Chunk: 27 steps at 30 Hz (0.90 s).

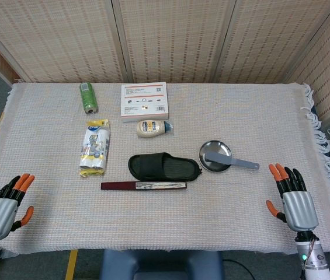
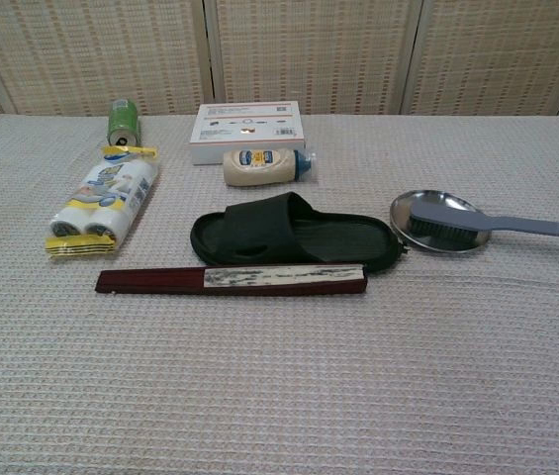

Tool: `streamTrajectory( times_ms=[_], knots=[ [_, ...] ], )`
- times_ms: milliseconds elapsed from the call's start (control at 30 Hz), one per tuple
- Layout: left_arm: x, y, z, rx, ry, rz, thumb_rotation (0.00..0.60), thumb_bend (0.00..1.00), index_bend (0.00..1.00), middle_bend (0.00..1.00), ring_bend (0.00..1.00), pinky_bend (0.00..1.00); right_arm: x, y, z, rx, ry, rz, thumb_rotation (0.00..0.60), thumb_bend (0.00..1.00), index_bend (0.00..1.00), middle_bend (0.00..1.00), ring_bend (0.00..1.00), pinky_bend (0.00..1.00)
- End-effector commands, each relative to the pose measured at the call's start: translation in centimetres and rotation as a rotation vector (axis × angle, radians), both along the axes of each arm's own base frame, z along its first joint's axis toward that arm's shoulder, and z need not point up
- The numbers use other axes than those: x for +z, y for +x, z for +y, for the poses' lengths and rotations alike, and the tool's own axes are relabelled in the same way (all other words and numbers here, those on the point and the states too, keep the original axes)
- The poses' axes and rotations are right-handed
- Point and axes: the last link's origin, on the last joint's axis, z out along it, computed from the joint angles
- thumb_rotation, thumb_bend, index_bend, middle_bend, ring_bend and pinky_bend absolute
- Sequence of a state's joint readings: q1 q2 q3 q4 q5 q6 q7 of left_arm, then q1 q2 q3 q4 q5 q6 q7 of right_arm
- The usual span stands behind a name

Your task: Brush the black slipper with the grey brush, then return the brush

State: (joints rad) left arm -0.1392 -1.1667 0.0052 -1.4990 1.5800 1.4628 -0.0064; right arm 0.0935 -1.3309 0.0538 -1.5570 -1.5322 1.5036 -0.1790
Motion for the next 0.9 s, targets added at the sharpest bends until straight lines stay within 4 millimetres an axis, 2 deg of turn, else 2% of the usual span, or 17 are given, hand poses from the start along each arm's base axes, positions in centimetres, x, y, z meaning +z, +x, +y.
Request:
streamTrajectory(
  times_ms=[33,167,267,367,567,700,900],
  knots=[
    [-0.1,0.1,0.0,-0.002,-0.002,0.0,0.6,0.46,0.0,0.0,0.0,0.17,-0.1,-0.2,-0.1,-0.011,0.005,0.0,0.6,0.2,0.0,0.0,0.0,0.0],
    [-0.3,0.2,0.3,-0.007,-0.013,-0.004,0.6,0.46,0.0,0.0,0.0,0.17,-0.5,-0.5,-1.4,-0.031,0.031,-0.003,0.6,0.2,0.0,0.0,0.0,0.0],
    [-0.6,0.3,0.6,-0.011,-0.028,-0.008,0.6,0.46,0.0,0.0,0.0,0.17,-0.9,-0.2,-4.2,-0.05,0.059,0.003,0.6,0.2,0.0,0.0,0.0,0.0],
    [-0.8,0.4,0.8,-0.013,-0.039,-0.011,0.6,0.46,0.0,0.0,0.0,0.17,-1.6,1.0,-7.7,-0.064,0.076,-0.015,0.6,0.2,0.0,0.0,0.0,0.03],
    [-0.8,0.3,0.9,-0.01,-0.049,-0.016,0.6,0.46,0.0,0.0,0.0,0.17,-5.0,4.3,-14.0,-0.085,0.212,-0.034,0.6,0.2,0.05,0.0,0.0,0.1],
    [-0.6,0.2,0.9,-0.005,-0.045,-0.022,0.6,0.46,0.0,0.0,0.0,0.17,-7.0,5.7,-16.3,-0.099,0.237,-0.013,0.6,0.2,0.09,0.01,0.0,0.11],
    [-0.2,-0.1,0.7,0.003,-0.04,-0.031,0.6,0.46,0.0,0.0,0.0,0.17,-9.5,6.2,-17.6,-0.138,0.259,0.014,0.6,0.2,0.13,0.04,0.0,0.14]
  ],
)
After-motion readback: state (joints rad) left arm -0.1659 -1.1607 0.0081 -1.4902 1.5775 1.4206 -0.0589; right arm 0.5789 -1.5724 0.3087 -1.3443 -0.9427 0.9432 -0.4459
